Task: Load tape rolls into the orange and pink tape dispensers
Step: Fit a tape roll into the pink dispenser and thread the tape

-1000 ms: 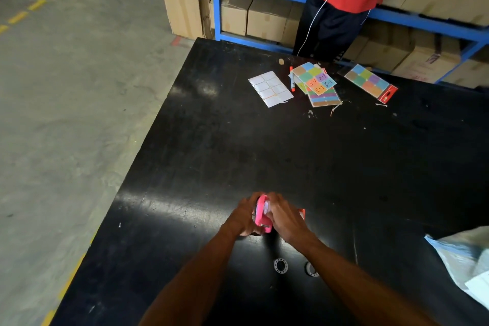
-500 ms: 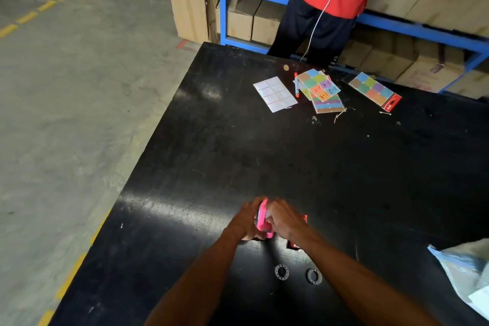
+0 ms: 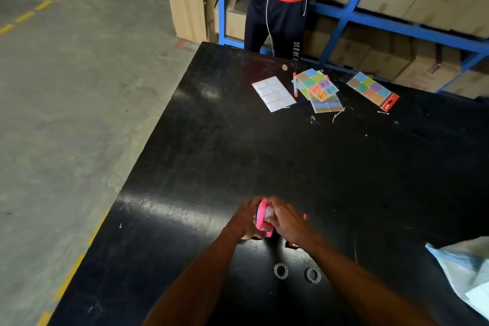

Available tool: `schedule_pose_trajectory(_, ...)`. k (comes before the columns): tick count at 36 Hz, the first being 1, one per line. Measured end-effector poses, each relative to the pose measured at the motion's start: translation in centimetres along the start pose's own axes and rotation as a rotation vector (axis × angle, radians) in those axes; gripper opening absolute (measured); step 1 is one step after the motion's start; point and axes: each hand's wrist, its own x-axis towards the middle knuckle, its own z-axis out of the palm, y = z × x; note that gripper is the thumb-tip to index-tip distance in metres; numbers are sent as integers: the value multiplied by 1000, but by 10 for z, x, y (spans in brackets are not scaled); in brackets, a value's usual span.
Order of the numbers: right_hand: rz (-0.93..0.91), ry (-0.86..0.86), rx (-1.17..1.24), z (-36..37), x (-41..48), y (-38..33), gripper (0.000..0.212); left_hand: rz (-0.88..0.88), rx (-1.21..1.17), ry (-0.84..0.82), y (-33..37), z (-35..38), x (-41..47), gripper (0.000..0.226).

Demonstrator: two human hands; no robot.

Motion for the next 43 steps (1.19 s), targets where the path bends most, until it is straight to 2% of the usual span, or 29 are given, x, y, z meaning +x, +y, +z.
schedule_pose_trajectory(10, 11, 106, -73, -12, -4, -3, 23, -18, 41, -2, 3, -2, -3, 113)
schedule_pose_trajectory(21, 51, 13, -130, -3, -1, -11, 36, -5, 45, -3, 5, -2, -3, 111)
schedule_pose_trajectory(33, 145, 38, -109, -1, 6, -27, 28, -13, 65, -4, 0, -1, -1, 115)
schedule_pose_trajectory(43, 126, 4, -115, 6, 10, -28, 23, -17, 63, 7, 1, 1, -1, 114)
